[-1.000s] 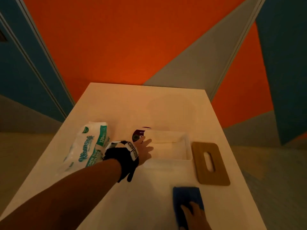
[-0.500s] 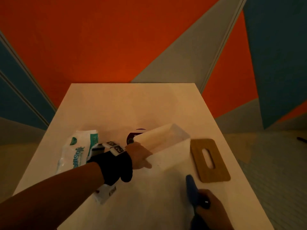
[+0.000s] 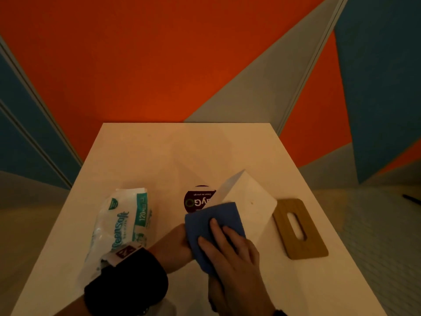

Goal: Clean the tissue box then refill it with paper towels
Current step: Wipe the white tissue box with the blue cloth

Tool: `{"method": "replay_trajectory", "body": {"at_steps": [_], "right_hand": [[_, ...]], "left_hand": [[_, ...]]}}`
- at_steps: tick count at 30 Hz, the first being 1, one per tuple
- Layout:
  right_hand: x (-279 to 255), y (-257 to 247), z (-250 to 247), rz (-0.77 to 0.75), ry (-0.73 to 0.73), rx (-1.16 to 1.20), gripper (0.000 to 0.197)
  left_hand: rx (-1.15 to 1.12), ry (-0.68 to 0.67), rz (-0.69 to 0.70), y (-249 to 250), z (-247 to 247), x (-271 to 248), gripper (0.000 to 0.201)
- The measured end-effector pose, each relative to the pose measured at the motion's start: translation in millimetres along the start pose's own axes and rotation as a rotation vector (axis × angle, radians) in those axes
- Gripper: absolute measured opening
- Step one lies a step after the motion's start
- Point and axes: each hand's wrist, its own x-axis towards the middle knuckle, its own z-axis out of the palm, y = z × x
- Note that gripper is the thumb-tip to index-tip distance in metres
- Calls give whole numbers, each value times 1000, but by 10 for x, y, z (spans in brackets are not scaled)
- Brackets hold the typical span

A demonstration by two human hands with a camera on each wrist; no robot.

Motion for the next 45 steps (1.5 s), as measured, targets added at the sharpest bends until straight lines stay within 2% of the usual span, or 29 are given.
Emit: {"method": "replay_trajectory", "body": {"at_steps": [2, 4, 6, 8, 10, 12, 15, 17, 18, 20, 21, 24, 27, 29, 31, 33, 36, 38, 40, 42, 44, 45], "right_hand": [[15, 65, 9, -91, -22, -39, 41], [106, 162, -54, -151, -54, -51, 47], [277, 258, -207, -94, -39, 0, 46], [449, 353, -348, -3, 20, 106, 43], [504, 394, -401, -1, 26, 140, 40], [444, 349, -339, -68, -27, 131, 36], [217, 228, -226, -188, -125, 172, 41], [159, 257, -239, -271, -132, 102, 39], [194, 309, -278, -283, -129, 83, 38], [385, 450, -398, -218, -90, 68, 35], [527, 532, -469, -123, -60, 72, 40], [799, 781, -691, 194, -129, 160, 47], [576, 882, -729, 307, -94, 211, 48], [246, 828, -616, 265, -95, 181, 56], [-69, 732, -457, 61, -84, 68, 62], [-199, 715, -346, -142, -160, -2, 47], [-62, 774, -371, -199, -149, 45, 44], [155, 877, -467, -117, -76, 111, 47], [399, 965, -621, 111, 0, 181, 42], [541, 1018, -765, 335, -1, 333, 43], [532, 1000, -842, 417, 26, 443, 47], [477, 948, -859, 409, 33, 449, 47]], "left_hand": [[-41, -25, 37, 4, -24, -73, 46], [34, 6, 74, -29, -45, -105, 43], [101, 74, 115, -52, -36, -115, 28], [68, 148, 103, -61, -5, -125, 13], [24, 207, 93, -88, 32, -124, 15], [5, 223, 106, -67, 86, -128, 14], [-52, 241, 119, -84, 185, -144, 24], [-84, 248, 126, -112, 245, -161, 31], [-96, 254, 138, -128, 273, -164, 27], [-136, 274, 145, -148, 298, -163, 15], [-162, 288, 142, -153, 305, -152, 18], [-202, 326, 125, -190, 328, -123, 28], [-209, 327, 105, -201, 368, -132, 28], [-213, 338, 89, -247, 380, -108, 27], [-249, 352, 81, -273, 362, -77, 22], [-233, 343, 81, -261, 340, -54, 22], [-252, 307, 110, -205, 375, -16, 25], [-266, 312, 140, -177, 418, 2, 24], [-257, 331, 163, -182, 452, 2, 24], [-262, 356, 179, -194, 465, -32, 26], [-277, 378, 191, -204, 473, -43, 27], [-289, 384, 199, -199, 485, -35, 27]]}}
